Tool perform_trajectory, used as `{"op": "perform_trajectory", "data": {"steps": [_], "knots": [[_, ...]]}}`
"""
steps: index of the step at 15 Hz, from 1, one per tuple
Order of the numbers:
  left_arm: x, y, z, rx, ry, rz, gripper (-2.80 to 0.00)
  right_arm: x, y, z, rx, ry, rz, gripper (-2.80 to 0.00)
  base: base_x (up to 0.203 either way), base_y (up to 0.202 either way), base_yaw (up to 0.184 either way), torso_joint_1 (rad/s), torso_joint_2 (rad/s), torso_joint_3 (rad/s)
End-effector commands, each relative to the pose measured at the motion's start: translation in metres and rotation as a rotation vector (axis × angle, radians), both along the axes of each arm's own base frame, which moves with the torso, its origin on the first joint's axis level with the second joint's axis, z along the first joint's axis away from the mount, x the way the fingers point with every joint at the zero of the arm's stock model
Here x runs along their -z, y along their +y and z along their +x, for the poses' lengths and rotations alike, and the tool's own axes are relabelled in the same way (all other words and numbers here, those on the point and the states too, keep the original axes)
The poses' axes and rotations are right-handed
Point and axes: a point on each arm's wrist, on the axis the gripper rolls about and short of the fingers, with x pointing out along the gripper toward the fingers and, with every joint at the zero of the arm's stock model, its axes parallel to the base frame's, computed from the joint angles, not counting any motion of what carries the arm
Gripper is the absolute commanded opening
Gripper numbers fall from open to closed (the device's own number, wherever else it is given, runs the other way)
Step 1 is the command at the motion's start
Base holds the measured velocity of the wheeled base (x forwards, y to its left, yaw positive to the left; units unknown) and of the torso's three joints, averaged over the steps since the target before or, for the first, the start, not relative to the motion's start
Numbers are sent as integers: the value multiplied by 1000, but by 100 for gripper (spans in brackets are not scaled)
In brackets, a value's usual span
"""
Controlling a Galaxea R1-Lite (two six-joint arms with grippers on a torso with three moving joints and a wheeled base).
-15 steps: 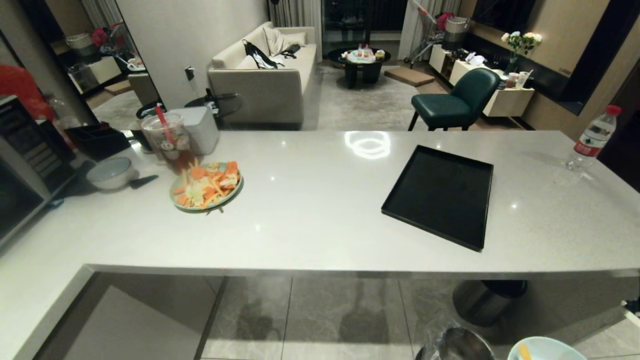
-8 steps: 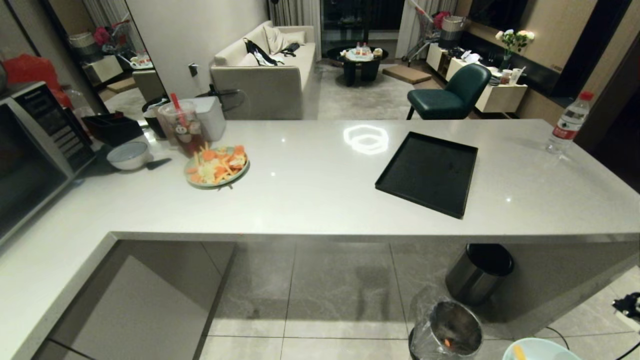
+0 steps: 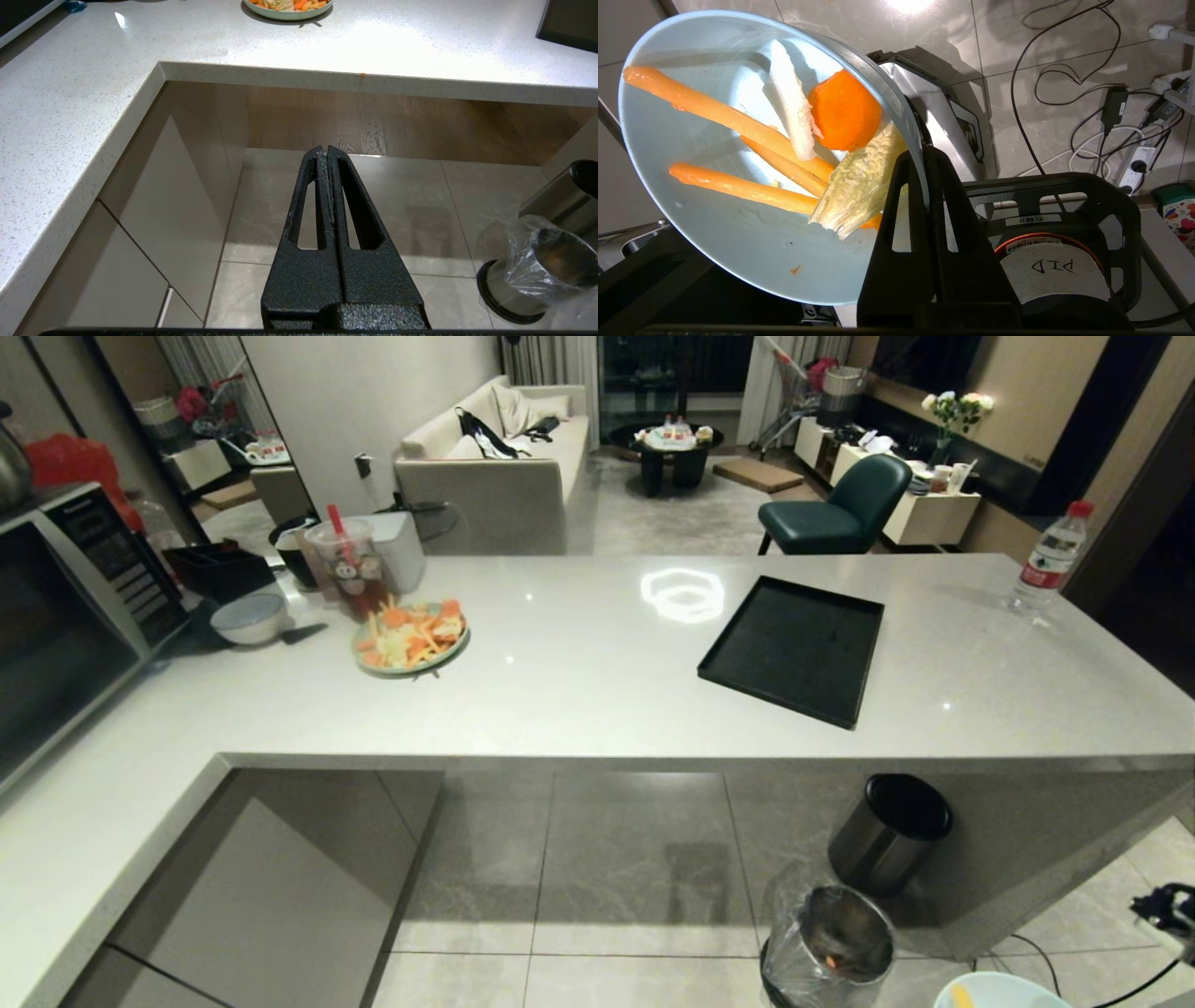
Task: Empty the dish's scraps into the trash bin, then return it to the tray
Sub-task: Move the bowl over the trash can
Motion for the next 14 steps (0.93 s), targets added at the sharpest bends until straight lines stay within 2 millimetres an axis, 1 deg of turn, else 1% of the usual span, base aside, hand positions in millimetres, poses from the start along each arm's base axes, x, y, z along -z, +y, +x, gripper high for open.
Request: {"op": "perform_trajectory", "data": {"steps": [1,8,11,13,14], "knots": [[0,0,0,-1,0,-1,-280,-1,0,1,2,-2,-2,-280,0,0,0,0,0,0],[0,0,0,-1,1,-1,-280,0,0,0,-2,6,4,-280,0,0,0,0,0,0],[0,0,0,-1,1,-1,-280,-2,1,3,-10,1,0,-280,0,0,0,0,0,0],[0,0,0,-1,-1,-1,-280,-4,4,19,18,25,-7,-280,0,0,0,0,0,0],[0,0,0,0,1,-1,-280,-6,2,21,28,15,-6,-280,0,0,0,0,0,0]]}}
